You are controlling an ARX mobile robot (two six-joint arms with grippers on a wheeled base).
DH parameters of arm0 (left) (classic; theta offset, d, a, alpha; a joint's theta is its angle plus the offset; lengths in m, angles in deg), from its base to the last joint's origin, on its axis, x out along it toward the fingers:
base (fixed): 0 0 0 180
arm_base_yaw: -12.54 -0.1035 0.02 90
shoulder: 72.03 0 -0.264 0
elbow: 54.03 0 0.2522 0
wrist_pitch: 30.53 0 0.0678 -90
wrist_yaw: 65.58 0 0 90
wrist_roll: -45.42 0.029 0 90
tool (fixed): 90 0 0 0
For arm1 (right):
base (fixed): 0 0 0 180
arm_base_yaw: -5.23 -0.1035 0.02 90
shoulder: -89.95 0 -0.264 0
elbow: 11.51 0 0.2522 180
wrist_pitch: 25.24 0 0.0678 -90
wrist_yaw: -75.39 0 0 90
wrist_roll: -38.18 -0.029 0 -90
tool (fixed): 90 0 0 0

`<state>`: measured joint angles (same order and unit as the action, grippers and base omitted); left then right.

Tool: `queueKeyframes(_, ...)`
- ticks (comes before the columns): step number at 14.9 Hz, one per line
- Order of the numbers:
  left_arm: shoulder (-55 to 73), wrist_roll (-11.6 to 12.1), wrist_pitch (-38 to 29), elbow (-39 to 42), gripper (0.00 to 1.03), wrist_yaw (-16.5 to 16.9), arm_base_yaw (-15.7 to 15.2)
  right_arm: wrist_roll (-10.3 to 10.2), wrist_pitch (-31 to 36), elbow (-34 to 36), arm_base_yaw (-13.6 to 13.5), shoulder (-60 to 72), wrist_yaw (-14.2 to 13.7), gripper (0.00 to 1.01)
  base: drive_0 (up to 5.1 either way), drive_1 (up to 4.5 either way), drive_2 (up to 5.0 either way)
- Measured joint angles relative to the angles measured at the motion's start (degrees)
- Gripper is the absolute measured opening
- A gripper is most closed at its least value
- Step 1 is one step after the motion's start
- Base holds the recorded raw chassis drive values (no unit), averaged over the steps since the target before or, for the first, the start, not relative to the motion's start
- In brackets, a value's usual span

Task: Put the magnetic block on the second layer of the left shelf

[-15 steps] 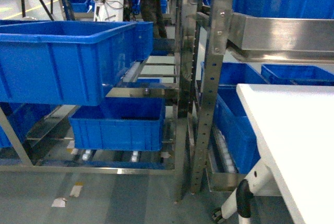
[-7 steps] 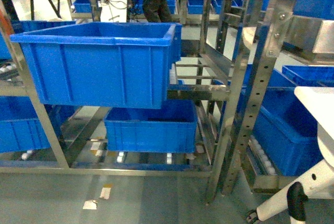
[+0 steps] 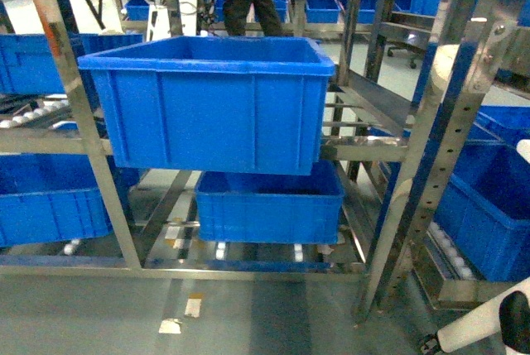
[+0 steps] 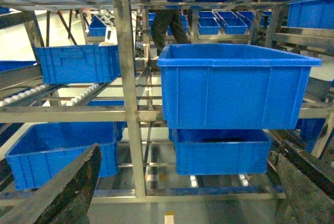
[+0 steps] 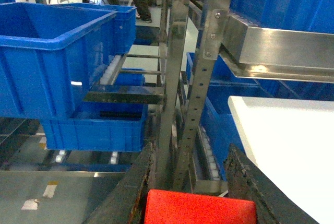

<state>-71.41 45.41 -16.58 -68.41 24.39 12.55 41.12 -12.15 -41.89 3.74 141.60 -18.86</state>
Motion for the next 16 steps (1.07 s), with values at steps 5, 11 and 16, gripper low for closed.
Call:
queueKeyframes(5, 0.00, 0.00, -0.13, 0.00, 0.98, 0.02, 0.00, 0.00, -0.02, 0.00, 0.00, 0.00, 0.02, 0.34, -4.9, 2.40, 2.4)
queueKeyframes(11, 0.00, 0.00, 0.28, 0.02, 0.98, -0.31, 0.04, 0.00, -0.04, 0.00, -0.02, 0.02, 0.22, 0.34, -4.9, 2.85, 1.9)
queueKeyframes(16, 0.00, 0.00, -0.02, 0.02, 0.98, -0.02, 0.04, 0.04, 0.09, 0.11, -0.31, -0.04, 0.02, 0.34, 0.0, 3.42, -3.5)
